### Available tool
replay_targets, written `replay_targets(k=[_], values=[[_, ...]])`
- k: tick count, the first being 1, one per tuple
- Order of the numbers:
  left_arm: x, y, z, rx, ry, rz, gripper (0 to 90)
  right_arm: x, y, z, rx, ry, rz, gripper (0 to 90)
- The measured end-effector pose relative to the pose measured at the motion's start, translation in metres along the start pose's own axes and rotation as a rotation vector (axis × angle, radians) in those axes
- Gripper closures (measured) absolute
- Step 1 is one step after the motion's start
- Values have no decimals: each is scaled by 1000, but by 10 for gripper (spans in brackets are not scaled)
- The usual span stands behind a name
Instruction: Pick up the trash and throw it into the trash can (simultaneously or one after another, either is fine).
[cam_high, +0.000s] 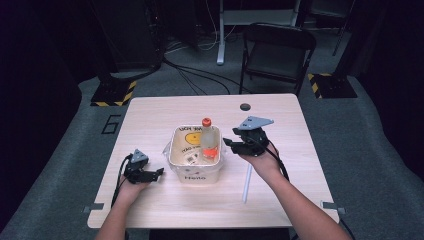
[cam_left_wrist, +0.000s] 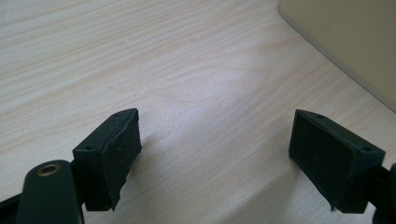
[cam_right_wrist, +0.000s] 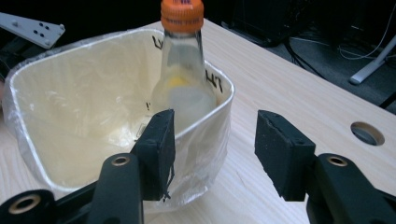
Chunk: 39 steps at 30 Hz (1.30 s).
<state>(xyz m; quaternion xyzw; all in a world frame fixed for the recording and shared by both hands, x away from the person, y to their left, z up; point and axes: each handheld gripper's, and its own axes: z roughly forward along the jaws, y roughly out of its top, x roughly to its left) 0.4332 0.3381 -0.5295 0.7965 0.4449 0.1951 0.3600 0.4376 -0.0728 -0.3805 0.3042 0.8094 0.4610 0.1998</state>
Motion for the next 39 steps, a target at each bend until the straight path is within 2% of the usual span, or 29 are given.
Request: replay_targets(k=[16, 19, 20, 28, 39], values=[[0, 0, 0, 3, 0, 2, 167, -1, -42, -1, 35, -23, 57, 471], [0, 0, 0, 2, 0, 2, 167, -1, -47, -1, 44, -31, 54, 471], [0, 0, 0, 0, 1, 1, 167, 1, -52, -1, 54, -47, 33, 472], [0, 0, 0, 0, 0, 1, 167, 6, -68, -3, 82, -67, -15, 474], [0, 0, 0, 1, 1, 1, 167, 7, -88, -4, 113, -76, 7, 481]])
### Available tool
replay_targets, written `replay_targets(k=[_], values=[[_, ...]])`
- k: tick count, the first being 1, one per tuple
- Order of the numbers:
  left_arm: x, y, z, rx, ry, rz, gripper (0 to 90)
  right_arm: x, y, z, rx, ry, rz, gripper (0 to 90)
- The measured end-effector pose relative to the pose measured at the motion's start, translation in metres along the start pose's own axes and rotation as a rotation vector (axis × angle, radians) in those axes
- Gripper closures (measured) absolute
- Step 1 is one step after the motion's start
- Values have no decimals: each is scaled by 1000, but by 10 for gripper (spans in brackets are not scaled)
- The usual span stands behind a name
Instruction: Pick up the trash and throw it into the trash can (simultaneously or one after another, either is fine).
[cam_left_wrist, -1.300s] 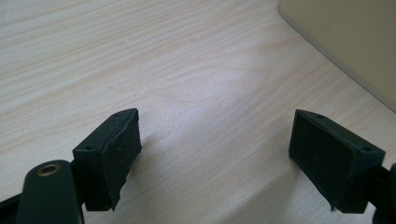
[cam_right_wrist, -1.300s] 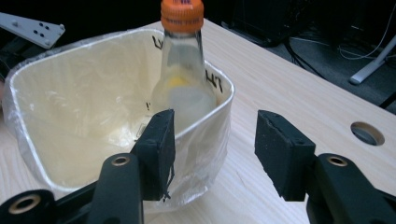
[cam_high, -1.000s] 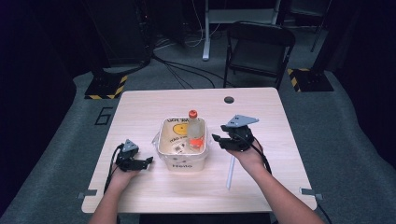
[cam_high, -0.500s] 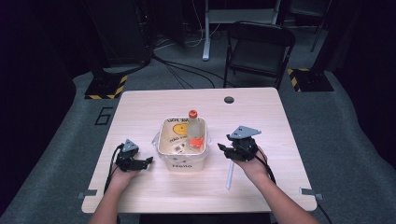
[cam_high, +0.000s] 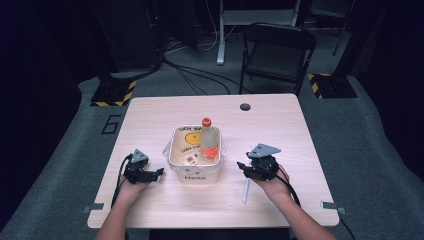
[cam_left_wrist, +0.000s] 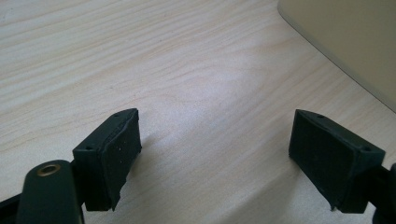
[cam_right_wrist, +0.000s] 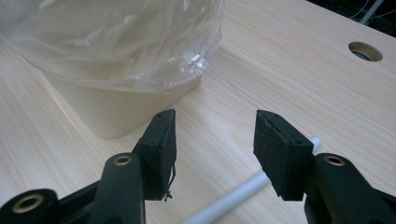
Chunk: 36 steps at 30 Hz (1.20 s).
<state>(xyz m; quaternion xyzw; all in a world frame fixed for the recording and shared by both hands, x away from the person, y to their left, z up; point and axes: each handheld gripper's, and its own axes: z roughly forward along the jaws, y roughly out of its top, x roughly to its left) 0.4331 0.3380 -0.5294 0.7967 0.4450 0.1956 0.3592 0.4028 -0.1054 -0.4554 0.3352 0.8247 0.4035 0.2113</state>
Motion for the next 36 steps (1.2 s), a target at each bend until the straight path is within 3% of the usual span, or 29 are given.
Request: replay_targets(k=[14, 26, 36], values=[[0, 0, 0, -1, 1, -2, 167, -6, -25, 4, 47, 13, 68, 480], [0, 2, 2, 2, 0, -2, 167, -4, -46, 15, 118, 24, 71, 478], [0, 3, 3, 5, -1, -1, 167, -3, -51, 20, 133, 41, 99, 480]])
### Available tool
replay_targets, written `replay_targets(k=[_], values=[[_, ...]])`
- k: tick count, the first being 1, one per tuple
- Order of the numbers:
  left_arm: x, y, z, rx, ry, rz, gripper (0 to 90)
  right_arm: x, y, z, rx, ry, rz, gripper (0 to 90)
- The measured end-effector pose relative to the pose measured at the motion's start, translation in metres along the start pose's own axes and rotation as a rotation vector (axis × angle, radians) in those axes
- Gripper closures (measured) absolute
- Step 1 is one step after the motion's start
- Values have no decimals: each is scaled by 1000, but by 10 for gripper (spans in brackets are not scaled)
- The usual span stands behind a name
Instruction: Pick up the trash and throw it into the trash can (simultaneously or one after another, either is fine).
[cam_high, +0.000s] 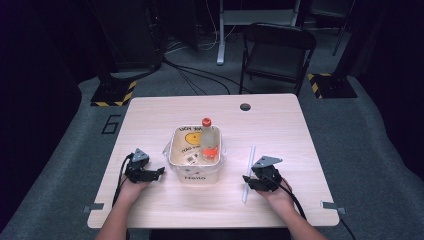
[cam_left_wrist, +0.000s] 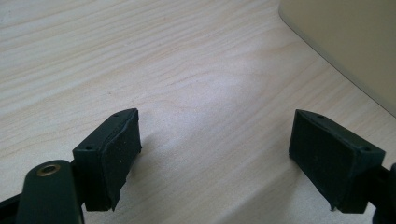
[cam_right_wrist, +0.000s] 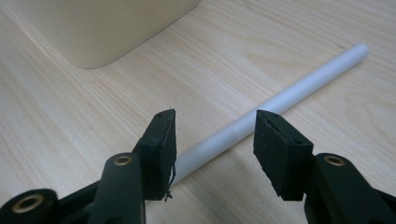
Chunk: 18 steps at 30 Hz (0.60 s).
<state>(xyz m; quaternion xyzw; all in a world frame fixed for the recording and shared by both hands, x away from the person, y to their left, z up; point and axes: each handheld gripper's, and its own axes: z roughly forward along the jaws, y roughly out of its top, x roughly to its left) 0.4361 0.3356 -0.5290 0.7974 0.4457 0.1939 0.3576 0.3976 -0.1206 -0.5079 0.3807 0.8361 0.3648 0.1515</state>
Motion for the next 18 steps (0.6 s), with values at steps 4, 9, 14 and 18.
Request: replay_targets(k=[4, 9, 14, 18], values=[[0, 0, 0, 0, 0, 0, 167, 2, -2, 4, 32, -5, -14, 481], [0, 0, 0, 0, 0, 0, 166, 0, -5, 6, 54, -12, -28, 512], [0, 0, 0, 0, 0, 0, 167, -2, -6, 3, 55, -10, -40, 593], [0, 0, 0, 0, 0, 0, 167, -4, -8, 0, 58, -20, -34, 604]])
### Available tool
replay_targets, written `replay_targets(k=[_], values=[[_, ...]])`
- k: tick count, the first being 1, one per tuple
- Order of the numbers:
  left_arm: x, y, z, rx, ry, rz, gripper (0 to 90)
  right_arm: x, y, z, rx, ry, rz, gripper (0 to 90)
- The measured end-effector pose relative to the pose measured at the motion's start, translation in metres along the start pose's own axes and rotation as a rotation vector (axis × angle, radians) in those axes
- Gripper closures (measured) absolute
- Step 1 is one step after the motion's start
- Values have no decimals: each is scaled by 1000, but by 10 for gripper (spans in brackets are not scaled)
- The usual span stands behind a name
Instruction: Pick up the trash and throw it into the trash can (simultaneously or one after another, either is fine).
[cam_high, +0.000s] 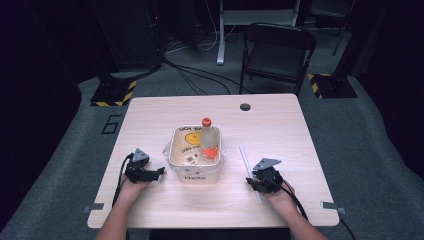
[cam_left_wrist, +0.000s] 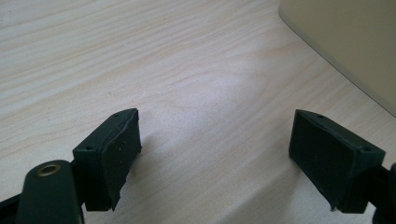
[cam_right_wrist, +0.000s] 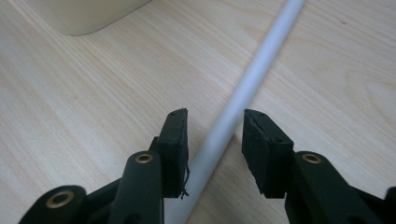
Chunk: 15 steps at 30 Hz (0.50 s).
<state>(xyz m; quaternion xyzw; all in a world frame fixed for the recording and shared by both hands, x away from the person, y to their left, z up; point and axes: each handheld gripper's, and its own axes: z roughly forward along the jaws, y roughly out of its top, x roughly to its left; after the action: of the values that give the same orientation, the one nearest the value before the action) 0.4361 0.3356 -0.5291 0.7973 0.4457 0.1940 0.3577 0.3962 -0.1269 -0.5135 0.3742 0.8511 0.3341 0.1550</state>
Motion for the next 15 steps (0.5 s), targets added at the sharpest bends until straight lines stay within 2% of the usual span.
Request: replay_targets(k=[2, 10, 12, 13, 15], values=[[0, 0, 0, 0, 0, 0, 167, -5, -2, -5, -5, -2, 23, 628], [0, 0, 0, 2, 0, 2, 167, -16, -8, -10, 12, -28, 52, 696], [0, 0, 0, 2, 0, 2, 167, -18, -10, -10, 10, -32, 42, 714], [0, 0, 0, 2, 0, 3, 167, -19, -11, -11, 13, -28, 54, 718], [0, 0, 0, 2, 0, 2, 167, -20, -11, -11, 10, -24, 37, 737]])
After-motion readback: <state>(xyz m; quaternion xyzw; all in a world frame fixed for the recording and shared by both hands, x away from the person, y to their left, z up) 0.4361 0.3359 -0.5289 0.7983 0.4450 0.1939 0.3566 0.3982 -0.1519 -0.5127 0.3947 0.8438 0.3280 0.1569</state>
